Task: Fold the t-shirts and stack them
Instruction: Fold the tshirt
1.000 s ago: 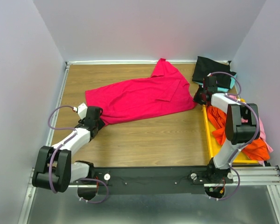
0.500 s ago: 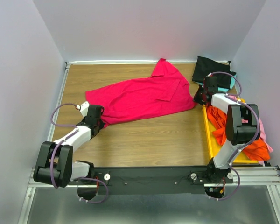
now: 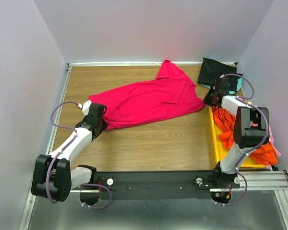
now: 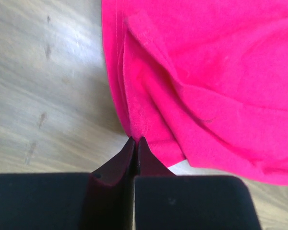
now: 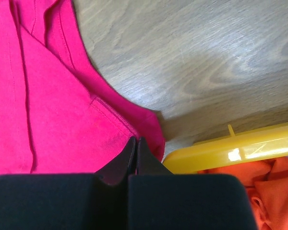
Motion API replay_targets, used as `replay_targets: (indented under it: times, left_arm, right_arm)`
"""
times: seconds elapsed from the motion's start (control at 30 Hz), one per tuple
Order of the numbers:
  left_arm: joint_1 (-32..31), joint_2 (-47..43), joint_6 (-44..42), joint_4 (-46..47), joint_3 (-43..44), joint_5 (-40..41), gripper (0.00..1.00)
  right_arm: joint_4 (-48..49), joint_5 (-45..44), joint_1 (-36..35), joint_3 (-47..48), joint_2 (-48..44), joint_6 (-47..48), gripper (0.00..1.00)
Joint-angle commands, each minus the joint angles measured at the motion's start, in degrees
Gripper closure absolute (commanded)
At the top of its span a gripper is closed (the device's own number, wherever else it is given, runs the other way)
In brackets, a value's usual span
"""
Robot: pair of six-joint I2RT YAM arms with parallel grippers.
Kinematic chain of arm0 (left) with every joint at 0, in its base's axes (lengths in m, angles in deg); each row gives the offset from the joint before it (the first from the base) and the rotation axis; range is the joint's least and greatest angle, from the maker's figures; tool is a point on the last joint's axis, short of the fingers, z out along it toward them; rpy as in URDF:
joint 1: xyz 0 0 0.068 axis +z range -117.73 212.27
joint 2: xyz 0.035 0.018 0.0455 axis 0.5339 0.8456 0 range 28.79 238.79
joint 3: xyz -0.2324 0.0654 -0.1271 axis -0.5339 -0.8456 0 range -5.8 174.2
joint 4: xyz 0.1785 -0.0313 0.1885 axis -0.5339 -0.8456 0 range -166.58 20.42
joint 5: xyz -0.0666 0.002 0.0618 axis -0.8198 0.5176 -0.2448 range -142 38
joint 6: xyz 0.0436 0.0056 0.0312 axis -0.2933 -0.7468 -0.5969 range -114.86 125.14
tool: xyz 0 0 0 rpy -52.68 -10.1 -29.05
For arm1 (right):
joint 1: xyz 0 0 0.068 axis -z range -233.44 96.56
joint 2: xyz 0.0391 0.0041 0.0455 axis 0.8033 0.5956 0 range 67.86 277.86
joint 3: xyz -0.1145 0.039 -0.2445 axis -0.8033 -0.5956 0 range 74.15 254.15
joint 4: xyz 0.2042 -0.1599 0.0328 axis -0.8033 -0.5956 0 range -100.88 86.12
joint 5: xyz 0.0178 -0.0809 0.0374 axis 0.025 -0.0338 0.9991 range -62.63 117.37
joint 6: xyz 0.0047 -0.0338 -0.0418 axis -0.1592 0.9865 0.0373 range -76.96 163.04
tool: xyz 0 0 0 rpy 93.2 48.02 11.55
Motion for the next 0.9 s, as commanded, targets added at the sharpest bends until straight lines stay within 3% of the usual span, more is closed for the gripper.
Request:
replay_targets:
  times: [0.0,0.37,0.87]
  left_arm:
    - [-1.0,0.4,0.6,-6.8,1.7,-2.1,0.94]
    - [-8.8,1.9,0.5,-19.6,8.8,-1.2,0.94]
    - [-19.3,-0.3,-1.7,-26.0,7.1,-2.4,0.94]
  right_arm:
    - [0.8,-0.2,1.2,1.9,1.4,-0.3,0.99]
    - [0.8,-2.7,2.6,2.2,2.7,-1.2,0.99]
    - [0.3,-6.9,3.8,4.1,5.4,-2.3,0.99]
